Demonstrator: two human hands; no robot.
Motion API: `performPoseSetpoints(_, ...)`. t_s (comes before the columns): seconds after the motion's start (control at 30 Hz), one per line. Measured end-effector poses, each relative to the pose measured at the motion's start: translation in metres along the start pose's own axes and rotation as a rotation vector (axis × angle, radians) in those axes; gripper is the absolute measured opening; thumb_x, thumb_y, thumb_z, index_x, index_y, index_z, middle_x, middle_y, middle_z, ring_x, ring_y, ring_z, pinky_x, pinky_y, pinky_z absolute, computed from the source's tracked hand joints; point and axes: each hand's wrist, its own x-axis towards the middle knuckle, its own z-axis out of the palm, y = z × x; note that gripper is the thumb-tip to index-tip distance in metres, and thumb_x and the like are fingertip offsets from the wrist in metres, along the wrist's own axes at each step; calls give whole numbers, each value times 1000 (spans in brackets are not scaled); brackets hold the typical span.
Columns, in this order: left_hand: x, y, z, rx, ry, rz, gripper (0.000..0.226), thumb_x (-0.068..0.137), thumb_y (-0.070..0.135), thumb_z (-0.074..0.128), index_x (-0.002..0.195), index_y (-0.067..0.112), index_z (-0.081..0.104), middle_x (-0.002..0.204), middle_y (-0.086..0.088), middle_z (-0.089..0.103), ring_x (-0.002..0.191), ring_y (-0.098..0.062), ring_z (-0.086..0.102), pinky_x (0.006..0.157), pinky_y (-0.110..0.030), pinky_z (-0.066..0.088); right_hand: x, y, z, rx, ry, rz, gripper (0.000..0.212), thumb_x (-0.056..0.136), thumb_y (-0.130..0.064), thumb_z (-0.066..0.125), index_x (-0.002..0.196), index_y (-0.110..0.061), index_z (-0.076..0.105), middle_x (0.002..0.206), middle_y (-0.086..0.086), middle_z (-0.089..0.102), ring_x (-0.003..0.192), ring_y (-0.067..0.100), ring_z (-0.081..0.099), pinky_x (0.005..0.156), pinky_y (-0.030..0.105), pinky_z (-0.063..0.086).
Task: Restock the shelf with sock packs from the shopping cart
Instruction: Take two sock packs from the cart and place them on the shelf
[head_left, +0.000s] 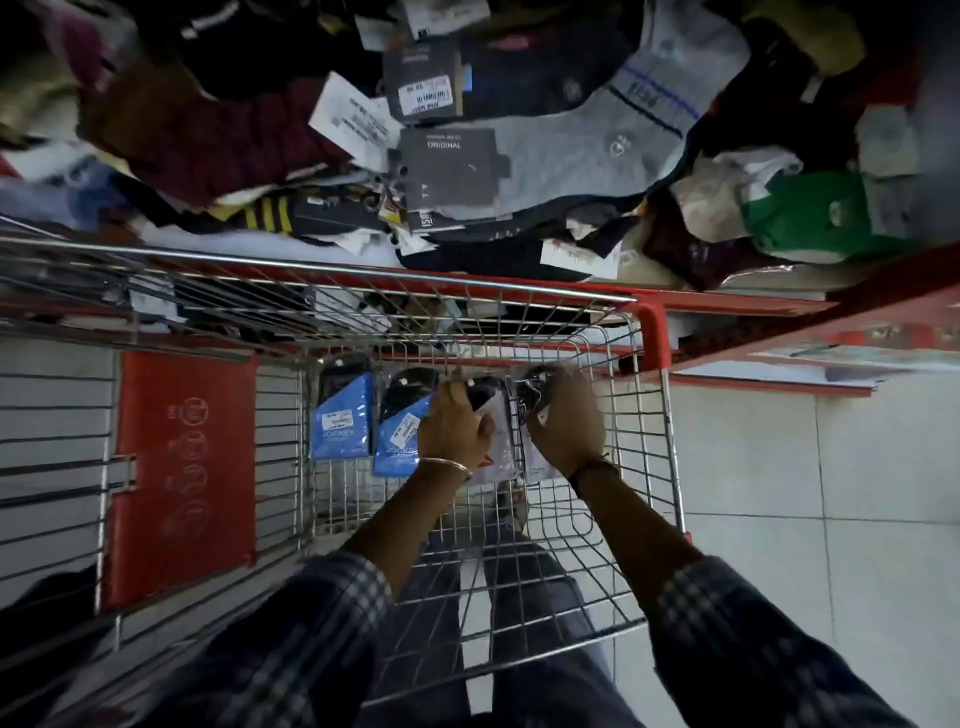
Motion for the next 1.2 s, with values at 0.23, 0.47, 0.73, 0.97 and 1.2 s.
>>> performPoseSetpoints(0.23,26,-2,44,22,-41,-243,88,77,54,64,145,23,17,141,-25,23,117,-48,42,83,-53,48,30,7,36,-95,2,108,84,84,-53,57,148,-20,13,150,29,17,125,46,39,100,54,39)
performPoseSetpoints(0.47,38,-12,68,154,59,-226,89,69,70,58,138,28,23,139,-29,28,114,-48,45,85,-52,47,47,10,50,-69,109,154,81,69,-60,67,130,-17,35,121,27,47,103,43,53,80,49,50)
performPoseSetpoints(0.73,43,-18,65,5,84,-214,79,60,57,74,123,26,37,121,-21,39,101,-43,50,63,-43,49,52,8,47,25,148,175,70,74,-49,70,126,-14,40,118,24,52,105,44,54,77,50,51)
performPoseSetpoints(0.97,16,-15,32,-105,139,-161,70,58,44,79,114,25,42,118,-17,38,99,-41,52,54,-35,42,12,-2,15,118,203,59,58,77,-42,72,121,-13,47,114,22,58,94,40,62,70,44,53)
performPoseSetpoints(1.2,-29,1,-37,-189,287,-2,69,58,44,81,115,21,48,128,-18,35,100,-42,52,60,-41,51,-49,-22,-42,157,358,-44,68,71,-45,77,124,-16,46,117,21,53,88,39,63,62,40,54)
